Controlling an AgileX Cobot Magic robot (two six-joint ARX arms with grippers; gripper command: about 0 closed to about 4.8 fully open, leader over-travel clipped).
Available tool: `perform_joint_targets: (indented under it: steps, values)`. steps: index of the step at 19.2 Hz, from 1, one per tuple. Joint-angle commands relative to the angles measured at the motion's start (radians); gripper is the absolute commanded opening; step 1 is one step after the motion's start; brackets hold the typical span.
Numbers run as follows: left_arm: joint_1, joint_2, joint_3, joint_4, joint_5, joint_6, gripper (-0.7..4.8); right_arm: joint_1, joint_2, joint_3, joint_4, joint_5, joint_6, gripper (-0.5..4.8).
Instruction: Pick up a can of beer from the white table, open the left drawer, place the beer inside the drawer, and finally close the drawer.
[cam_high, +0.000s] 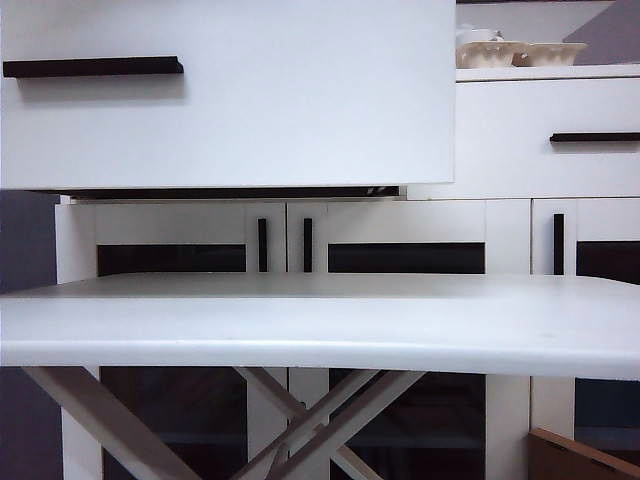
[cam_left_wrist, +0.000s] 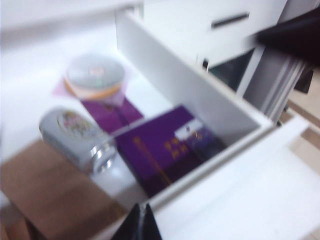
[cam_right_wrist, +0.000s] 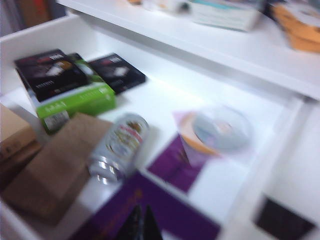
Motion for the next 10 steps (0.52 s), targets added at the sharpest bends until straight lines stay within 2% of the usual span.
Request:
perform_joint_targets:
  steps: [1, 3, 6, 8, 10]
  values:
    - [0.000, -0.005, 0.002, -0.085, -0.002, 0.047, -0.06, 0.003, -0.071, 0.005, -0.127, 0.015, 0.026, -0.06]
    - [0.000, -0.006, -0.005, -0.126, -0.007, 0.049, -0.06, 0.003, -0.104, 0.005, -0.226, 0.007, 0.026, -0.06]
    - [0.000, -0.034, -0.056, -0.110, -0.007, 0.048, -0.06, 0.005, -0.127, 0.002, -0.331, -0.005, 0.027, -0.06]
    - [0.000, -0.075, -0.154, -0.031, -0.007, 0.031, -0.06, 0.005, -0.136, -0.019, -0.327, -0.039, 0.031, -0.06]
    - [0.000, -0.124, -0.281, 0.064, -0.007, -0.013, -0.06, 0.005, -0.156, -0.084, -0.257, -0.050, 0.042, -0.06]
